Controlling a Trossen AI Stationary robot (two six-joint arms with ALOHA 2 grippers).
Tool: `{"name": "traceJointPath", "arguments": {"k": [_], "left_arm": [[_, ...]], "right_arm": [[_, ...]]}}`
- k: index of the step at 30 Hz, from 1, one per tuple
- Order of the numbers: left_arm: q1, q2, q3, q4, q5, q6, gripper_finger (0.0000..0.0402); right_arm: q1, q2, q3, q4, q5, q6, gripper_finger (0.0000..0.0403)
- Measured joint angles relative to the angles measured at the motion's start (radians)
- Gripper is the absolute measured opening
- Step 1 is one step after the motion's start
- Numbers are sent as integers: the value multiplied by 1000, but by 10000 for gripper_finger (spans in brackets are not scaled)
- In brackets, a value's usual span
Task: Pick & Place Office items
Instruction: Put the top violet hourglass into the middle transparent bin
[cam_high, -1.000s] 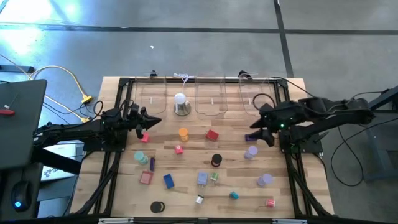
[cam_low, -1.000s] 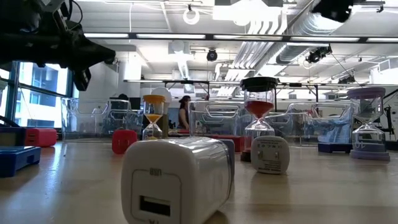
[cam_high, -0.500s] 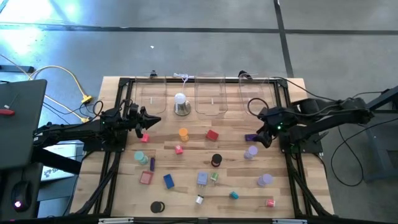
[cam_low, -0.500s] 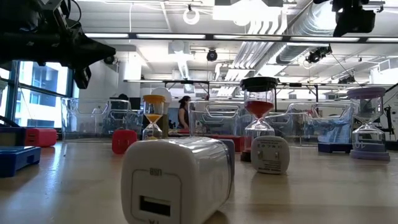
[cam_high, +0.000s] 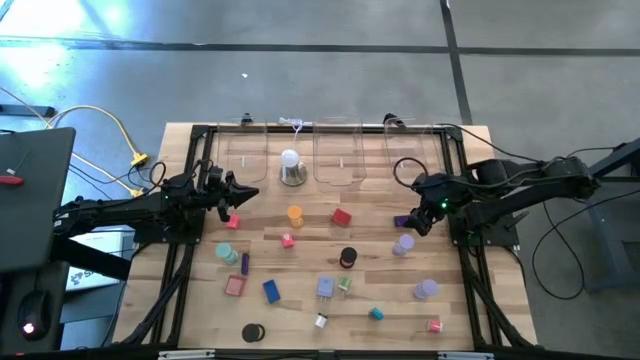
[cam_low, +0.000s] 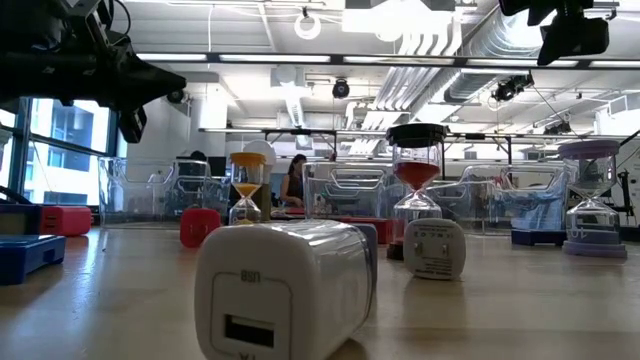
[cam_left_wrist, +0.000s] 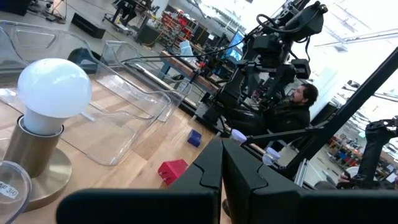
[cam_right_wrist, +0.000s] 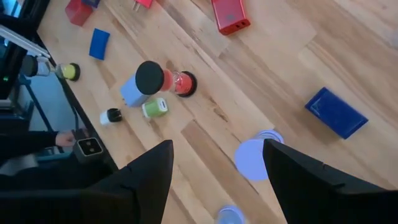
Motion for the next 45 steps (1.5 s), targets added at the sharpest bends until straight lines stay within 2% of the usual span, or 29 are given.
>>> {"name": "traceJointPath", "arguments": {"k": [7, 12, 24, 32, 39, 42, 45], "left_arm": [[0, 0, 0, 0, 0, 0, 1], [0, 0, 0, 0, 0, 0, 1], [0, 0, 0, 0, 0, 0, 1], [0, 0, 0, 0, 0, 1, 1], [0, 0, 0, 0, 0, 1, 1], [0, 0, 0, 0, 0, 1, 1], [0, 0, 0, 0, 1, 1, 1]], "right_arm": [[12, 14, 0, 0, 13, 9, 238], [55, 50, -1, 6, 100, 11, 238], [124, 169, -1, -4, 106, -42, 238], [173, 200, -1, 19, 105, -79, 238], [216, 199, -1, 115, 130, -91, 238], [216, 199, -1, 72, 132, -85, 238], [213, 214, -1, -16, 155, 6, 238]]}}
